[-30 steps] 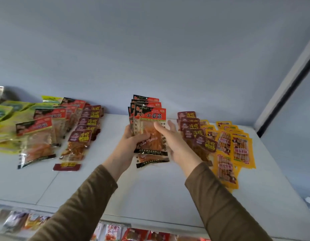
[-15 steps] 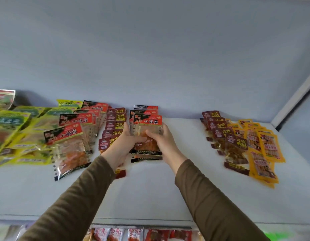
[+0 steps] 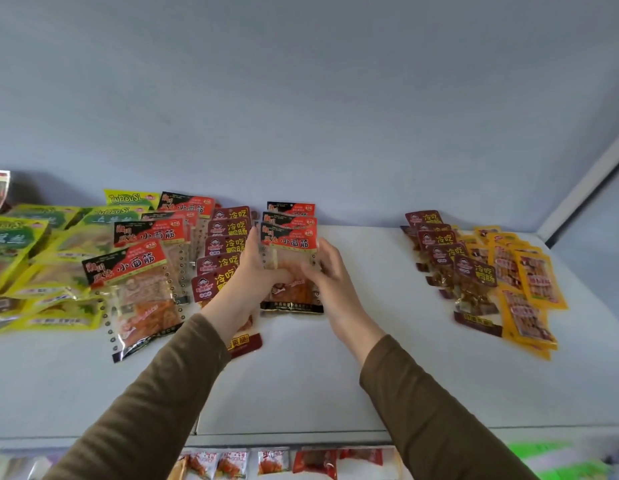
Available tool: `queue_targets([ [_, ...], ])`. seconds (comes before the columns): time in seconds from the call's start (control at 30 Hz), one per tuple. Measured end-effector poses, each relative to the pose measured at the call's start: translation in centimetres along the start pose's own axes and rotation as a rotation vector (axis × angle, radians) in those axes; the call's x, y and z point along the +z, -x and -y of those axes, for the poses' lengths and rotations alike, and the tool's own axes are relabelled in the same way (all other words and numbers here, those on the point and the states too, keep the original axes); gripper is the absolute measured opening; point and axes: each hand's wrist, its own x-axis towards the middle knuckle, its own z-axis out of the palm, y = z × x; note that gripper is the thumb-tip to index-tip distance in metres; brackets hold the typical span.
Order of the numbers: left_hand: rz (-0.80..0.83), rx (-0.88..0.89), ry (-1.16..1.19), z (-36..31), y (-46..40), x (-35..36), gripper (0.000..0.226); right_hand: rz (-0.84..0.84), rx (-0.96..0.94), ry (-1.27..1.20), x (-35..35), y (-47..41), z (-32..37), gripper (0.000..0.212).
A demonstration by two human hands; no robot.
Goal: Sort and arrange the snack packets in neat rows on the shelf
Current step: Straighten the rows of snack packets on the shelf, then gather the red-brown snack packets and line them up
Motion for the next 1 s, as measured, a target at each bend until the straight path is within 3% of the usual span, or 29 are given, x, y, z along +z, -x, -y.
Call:
queue_targets([
  [0.13, -0.001, -0.006, 0.016, 0.3, 0.2, -0.5, 0.114, -0.054, 0.016, -0.044, -0.7, 0.2, 0.2, 0.042],
  [0.27, -0.063, 0.028, -0.126, 0.1, 0.4, -0.6, 0.134, -0.038, 0.044, -0.034, -1.5, 0.9, 0.7, 0.040],
  [0.47, -0.187, 0.212, -0.373, -1.1, 0.9, 1.3, 0.101, 0.011, 0.048, 0.011, -1.4, 2.8, 1.3, 0.045],
  [0.53, -0.185, 0.267, -0.419, -1.8, 1.4, 2.5, 0.091, -0.046, 0.042, 0.054, -1.9, 3.4, 1.5, 0.053],
  [0.87, 0.058, 0.355, -0.444, -4.1, 1.7, 11.6, 0.073, -0.389, -0.183, 0.254, -14.0, 5.7, 3.4, 0.042],
  [1.0, 0.123, 0.262, -0.435, -4.4, 0.4, 16.1, 0.073, -0.381, -0.104, 0.471, -21.0, 5.9, 3.5, 0.036],
])
